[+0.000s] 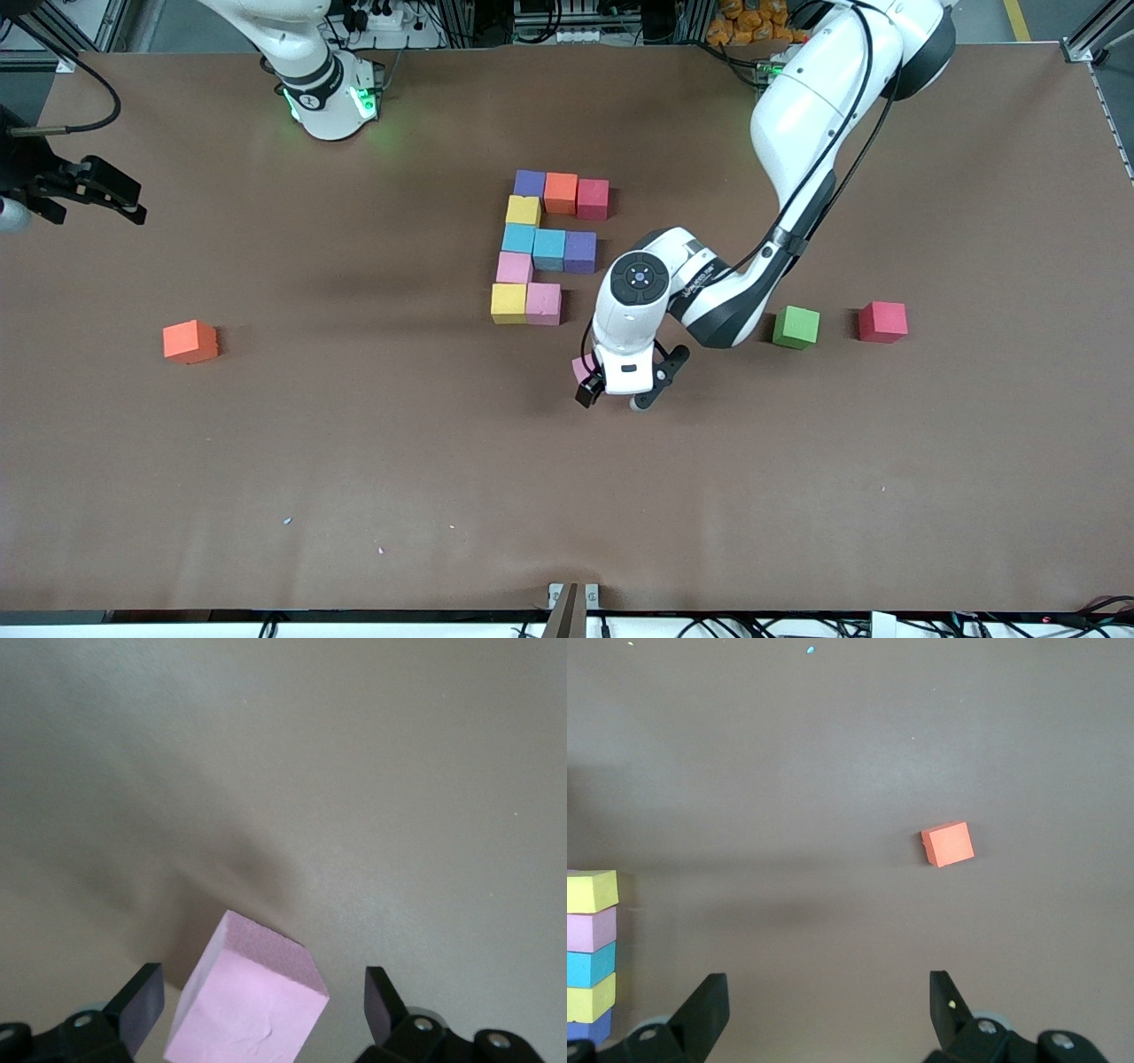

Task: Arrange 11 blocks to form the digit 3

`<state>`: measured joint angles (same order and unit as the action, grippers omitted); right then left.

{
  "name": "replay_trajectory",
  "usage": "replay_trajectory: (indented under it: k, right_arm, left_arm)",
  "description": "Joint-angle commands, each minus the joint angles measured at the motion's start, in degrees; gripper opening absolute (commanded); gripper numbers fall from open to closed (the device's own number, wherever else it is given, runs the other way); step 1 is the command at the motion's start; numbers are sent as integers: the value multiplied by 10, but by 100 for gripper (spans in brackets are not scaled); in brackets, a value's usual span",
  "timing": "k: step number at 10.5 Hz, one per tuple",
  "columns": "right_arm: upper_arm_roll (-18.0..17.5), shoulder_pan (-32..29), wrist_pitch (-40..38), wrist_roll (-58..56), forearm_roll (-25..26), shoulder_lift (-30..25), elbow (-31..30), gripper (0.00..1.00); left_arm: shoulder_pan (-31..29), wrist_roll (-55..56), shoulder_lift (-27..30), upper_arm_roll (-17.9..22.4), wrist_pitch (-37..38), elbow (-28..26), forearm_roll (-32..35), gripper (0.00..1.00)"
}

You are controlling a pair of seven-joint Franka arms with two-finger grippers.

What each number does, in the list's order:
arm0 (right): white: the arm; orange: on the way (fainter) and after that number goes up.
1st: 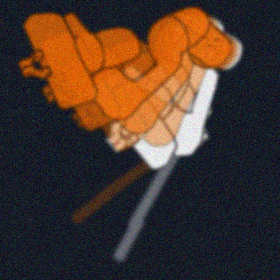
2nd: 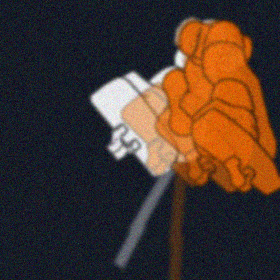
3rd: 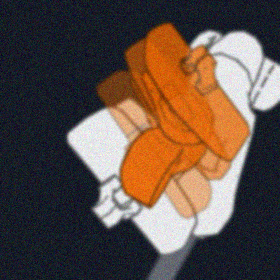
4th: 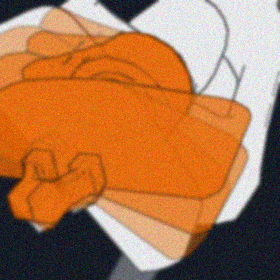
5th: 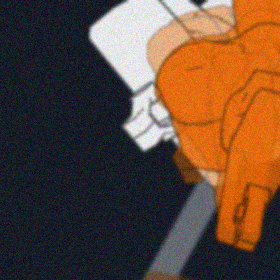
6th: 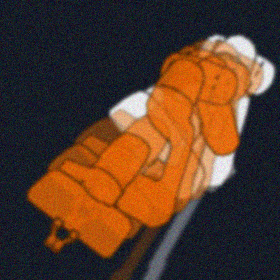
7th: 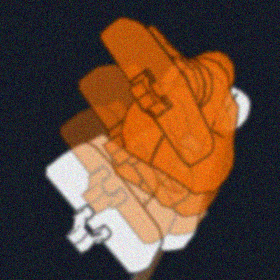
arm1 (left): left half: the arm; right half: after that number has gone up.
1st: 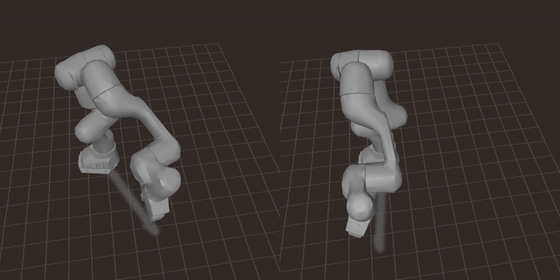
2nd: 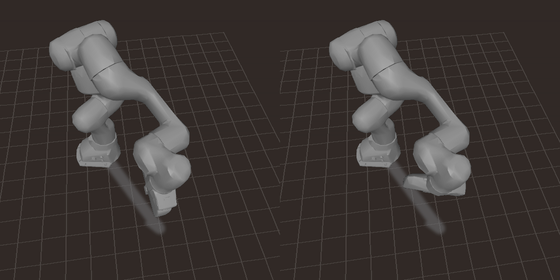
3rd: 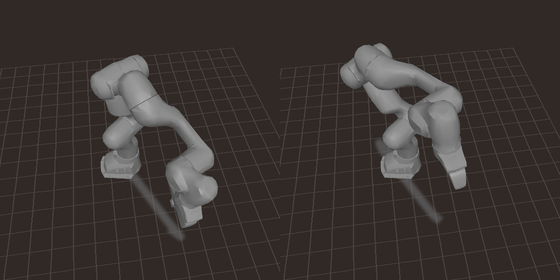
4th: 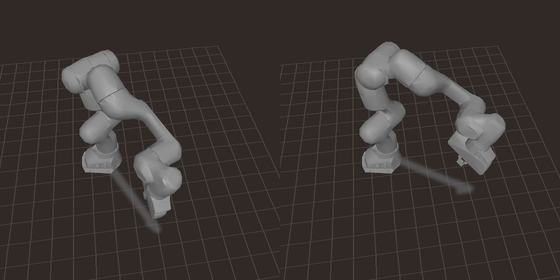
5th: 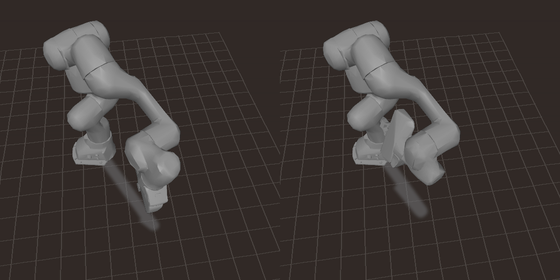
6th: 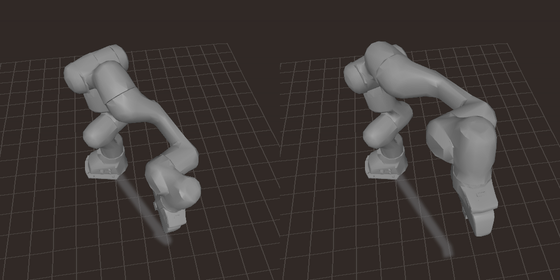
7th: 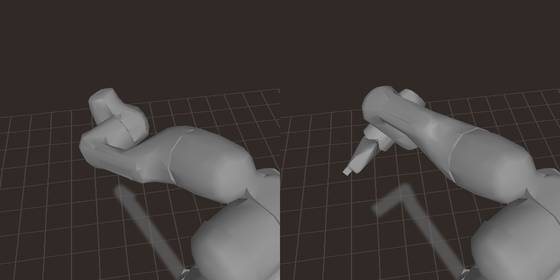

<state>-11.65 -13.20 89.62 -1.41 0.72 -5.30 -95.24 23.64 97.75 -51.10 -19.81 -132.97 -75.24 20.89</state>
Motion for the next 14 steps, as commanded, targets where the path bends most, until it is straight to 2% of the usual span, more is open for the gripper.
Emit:
replay_trajectory:
  k: [1,3,11,12,13,14]
  right_arm:
    - [1,4,2,9,-8,-8,-7,100]
    - [1,4,2,9,-9,-8,-7,100]
    - [1,4,4,9,-9,-7,-7,100]
    - [2,4,4,9,-9,-7,-8,100]
    - [2,4,4,9,-9,-6,-7,100]
    - [2,4,4,9,-9,-6,-7,100]
  left_arm:
    - [33,-8,-8,33,-31,0,-2,100]
    - [50,-9,-16,49,-47,-1,-2,100]
    - [55,-61,-32,50,-49,-5,-2,100]
    - [55,-63,-31,50,-49,-5,-2,81]
    - [54,-62,-30,50,-48,-6,-2,42]
    - [54,-61,-29,50,-45,-6,-8,22]
